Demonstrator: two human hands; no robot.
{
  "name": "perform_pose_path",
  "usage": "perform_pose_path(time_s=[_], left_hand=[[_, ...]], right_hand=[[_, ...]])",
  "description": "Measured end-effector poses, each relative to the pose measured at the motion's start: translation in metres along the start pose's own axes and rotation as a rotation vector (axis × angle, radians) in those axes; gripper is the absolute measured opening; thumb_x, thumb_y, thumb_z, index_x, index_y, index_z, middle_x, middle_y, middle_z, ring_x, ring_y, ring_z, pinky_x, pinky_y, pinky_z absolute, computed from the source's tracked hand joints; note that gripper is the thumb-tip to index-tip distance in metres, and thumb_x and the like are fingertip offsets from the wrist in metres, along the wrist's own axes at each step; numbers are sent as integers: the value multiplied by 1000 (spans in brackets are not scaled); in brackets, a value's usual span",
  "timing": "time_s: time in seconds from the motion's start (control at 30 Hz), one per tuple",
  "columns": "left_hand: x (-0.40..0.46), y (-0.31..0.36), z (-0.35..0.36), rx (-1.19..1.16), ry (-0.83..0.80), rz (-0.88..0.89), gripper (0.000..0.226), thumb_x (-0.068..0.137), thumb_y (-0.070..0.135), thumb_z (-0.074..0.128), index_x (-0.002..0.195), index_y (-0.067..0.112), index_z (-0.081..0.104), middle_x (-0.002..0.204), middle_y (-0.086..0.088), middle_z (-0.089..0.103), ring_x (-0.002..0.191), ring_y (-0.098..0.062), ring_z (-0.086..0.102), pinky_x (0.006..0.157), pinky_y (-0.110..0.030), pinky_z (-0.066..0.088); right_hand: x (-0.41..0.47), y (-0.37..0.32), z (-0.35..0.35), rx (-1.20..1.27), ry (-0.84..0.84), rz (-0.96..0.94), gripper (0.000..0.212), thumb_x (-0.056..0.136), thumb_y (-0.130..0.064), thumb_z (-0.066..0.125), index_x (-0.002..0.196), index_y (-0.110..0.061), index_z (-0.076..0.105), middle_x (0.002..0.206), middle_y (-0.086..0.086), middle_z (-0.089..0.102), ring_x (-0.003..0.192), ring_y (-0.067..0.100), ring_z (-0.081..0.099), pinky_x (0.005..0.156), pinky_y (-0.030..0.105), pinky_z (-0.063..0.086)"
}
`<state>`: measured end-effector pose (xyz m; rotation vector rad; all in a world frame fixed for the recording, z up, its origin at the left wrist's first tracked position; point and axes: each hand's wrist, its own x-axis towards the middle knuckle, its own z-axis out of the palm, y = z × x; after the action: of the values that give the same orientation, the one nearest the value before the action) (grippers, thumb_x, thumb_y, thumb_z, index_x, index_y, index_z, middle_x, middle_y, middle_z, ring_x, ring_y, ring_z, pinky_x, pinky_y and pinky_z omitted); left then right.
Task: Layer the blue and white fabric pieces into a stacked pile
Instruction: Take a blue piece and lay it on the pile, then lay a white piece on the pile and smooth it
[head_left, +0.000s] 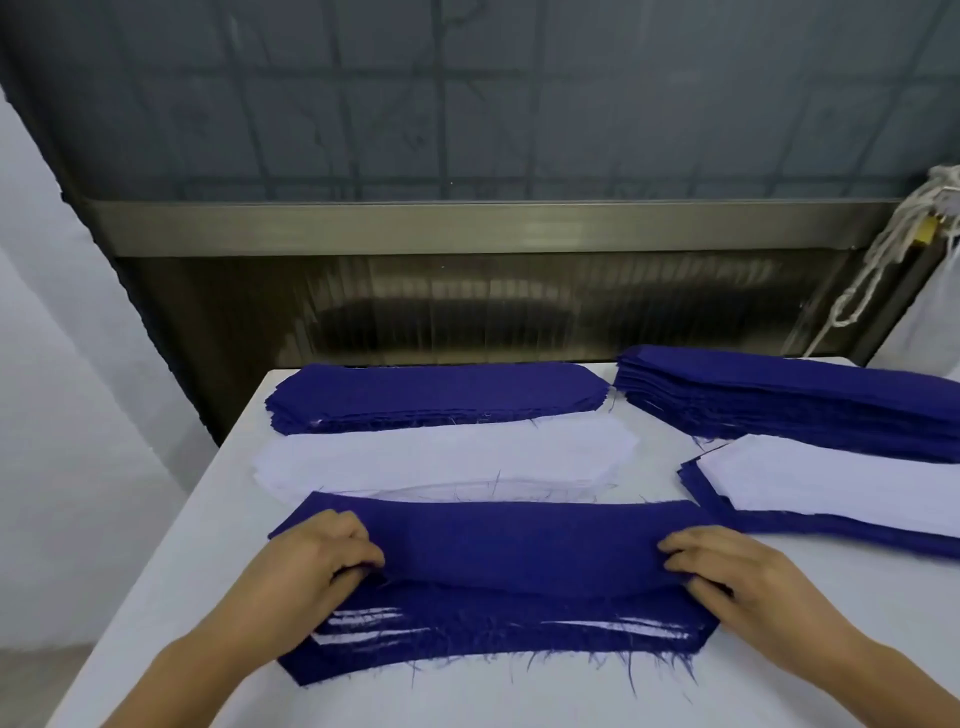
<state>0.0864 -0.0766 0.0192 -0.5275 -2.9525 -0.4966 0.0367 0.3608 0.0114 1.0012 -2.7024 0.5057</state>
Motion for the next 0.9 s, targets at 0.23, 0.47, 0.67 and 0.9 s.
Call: perform_pose_path(time_s=[0.23,0.47,0.67,0.9], left_hand=[[-4,-2,-4,-88,-169,-5,22,93,29,60,109,40,69,98,27,55,96,7,51,87,-15,43],[31,16,-12,-265,-189,-39,18,88,56,55,84,43,68,88,22,60,81,-1,59,73,-18,49],[50,35,28,19,-65,21,30,94,55,43,77,30,48,80,16,48,75,1,43,65,-15,37],[52,10,13,38,-123,-35,36,82,67,44,69,33,48,75,18,52,75,2,50,59,-10,36]], right_hand=[[0,-3,-8,15,-40,-10,18,74,-5,80,85,-19,76,104,-11,69,99,-4,57,88,6,42],[28,-18,-4,110,-52,18,14,93,-43,56,82,-35,60,87,-24,56,84,0,55,75,13,42],[48,-24,21,7,-162,40,23,91,-44,56,75,-34,43,70,-22,41,64,-4,41,60,9,33],[65,8,9,-3,-205,143,22,89,-50,49,72,-37,42,72,-19,48,74,1,49,63,15,39]])
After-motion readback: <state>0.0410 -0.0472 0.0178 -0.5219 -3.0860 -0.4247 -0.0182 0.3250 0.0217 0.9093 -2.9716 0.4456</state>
